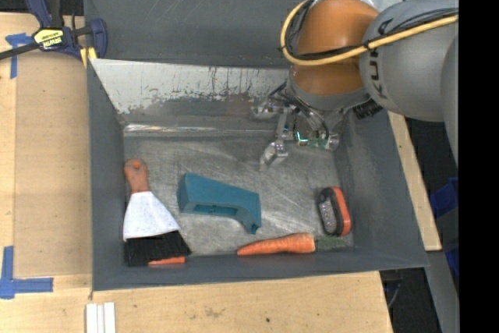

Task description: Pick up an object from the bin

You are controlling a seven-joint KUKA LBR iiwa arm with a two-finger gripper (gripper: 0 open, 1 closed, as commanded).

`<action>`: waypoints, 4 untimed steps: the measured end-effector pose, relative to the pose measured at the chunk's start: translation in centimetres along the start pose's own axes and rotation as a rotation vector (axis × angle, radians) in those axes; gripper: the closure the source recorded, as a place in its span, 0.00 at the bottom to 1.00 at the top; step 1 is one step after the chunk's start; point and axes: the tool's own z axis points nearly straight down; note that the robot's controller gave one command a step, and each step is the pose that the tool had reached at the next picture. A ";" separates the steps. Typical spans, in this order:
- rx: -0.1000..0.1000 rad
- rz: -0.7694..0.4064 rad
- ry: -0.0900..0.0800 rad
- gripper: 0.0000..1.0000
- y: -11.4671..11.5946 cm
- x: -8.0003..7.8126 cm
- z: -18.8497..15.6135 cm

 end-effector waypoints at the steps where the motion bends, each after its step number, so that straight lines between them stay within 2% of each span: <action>1: 0.000 0.000 -0.008 0.00 0.0 -0.2 -0.5; 2: 0.000 0.001 -0.009 0.00 0.0 -0.2 -0.4; 3: 0.001 -0.084 -0.003 0.00 -1.1 -0.5 3.3; 4: 0.003 -0.198 -0.020 0.00 2.8 4.3 5.5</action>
Offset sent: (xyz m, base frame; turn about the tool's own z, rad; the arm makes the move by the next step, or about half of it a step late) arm 0.0048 -0.0301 -0.0565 0.0361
